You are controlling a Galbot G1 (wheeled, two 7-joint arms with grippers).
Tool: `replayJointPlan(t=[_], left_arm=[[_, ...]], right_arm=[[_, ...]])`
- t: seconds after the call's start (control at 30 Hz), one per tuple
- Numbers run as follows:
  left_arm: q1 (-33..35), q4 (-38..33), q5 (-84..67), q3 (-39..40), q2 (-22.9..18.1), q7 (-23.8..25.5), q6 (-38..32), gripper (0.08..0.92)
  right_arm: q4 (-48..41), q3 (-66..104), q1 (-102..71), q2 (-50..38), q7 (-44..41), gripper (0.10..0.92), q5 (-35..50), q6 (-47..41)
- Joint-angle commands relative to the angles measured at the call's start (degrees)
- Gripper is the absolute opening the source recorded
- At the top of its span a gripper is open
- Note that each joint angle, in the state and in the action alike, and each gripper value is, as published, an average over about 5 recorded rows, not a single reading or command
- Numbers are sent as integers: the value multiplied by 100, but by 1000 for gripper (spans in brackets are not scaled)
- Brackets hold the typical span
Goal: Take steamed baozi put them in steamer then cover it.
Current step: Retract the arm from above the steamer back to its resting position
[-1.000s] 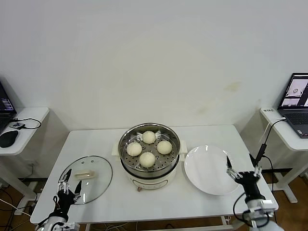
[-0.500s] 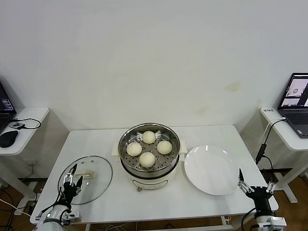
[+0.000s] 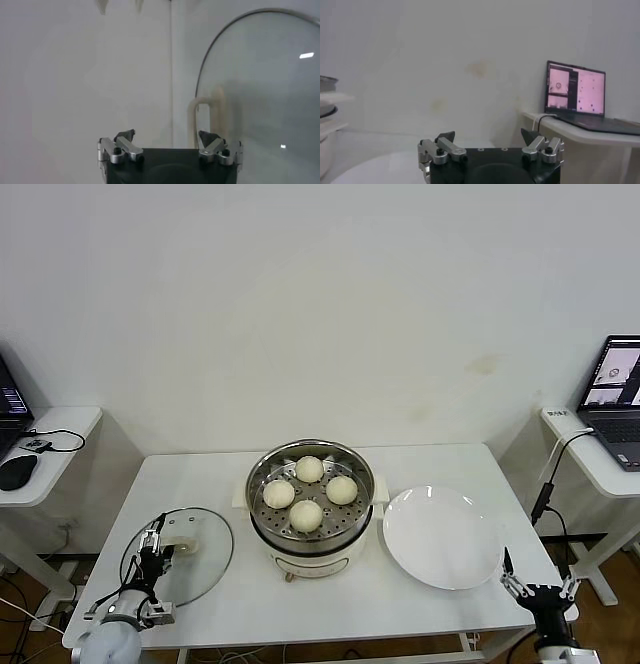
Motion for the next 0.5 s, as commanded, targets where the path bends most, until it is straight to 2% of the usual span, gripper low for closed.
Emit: replayJointPlan(t=[0.03,0.17,0.5], left_arm=[[-400,383,65,115,9,23,-18,822],[-392,399,61,148,7,78,-25,757],[-373,444,-66,138,-13,-108,-82,463]], right_arm=[[-48,30,-39,47,-8,823,-2,30],[-94,7,-23,56,-9,823,-9,41],[-87,-5,-51,52,-17,823,-13,80]])
